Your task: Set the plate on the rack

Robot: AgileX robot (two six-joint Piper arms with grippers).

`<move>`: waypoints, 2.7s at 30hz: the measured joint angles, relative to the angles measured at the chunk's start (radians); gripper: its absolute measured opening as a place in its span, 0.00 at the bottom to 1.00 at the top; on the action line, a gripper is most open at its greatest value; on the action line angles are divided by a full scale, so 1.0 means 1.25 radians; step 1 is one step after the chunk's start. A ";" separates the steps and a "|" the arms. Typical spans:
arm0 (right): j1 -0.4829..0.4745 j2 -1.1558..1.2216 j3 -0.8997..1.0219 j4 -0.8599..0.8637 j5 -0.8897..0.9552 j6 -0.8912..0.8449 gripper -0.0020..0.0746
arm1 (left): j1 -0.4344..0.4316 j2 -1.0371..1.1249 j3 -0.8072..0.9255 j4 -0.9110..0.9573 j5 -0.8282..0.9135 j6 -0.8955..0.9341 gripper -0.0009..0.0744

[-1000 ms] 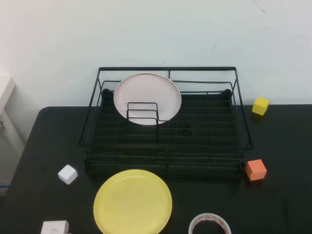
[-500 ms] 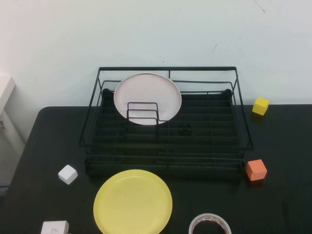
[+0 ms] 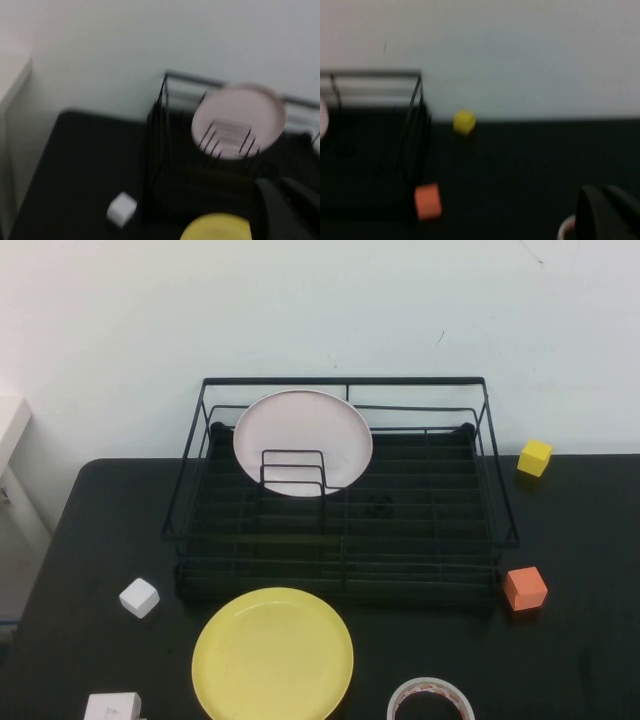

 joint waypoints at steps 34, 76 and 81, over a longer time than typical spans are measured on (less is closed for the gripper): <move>0.421 1.085 -0.156 1.394 0.137 -1.425 0.02 | 0.000 0.106 0.079 -0.156 0.026 -0.024 0.01; 0.480 1.601 -0.600 1.411 0.127 -0.990 0.45 | 0.000 0.107 0.079 -0.173 0.021 -0.023 0.01; 0.480 1.622 -0.600 1.417 0.148 -0.990 0.15 | 0.000 0.107 0.079 -0.196 0.021 -0.023 0.01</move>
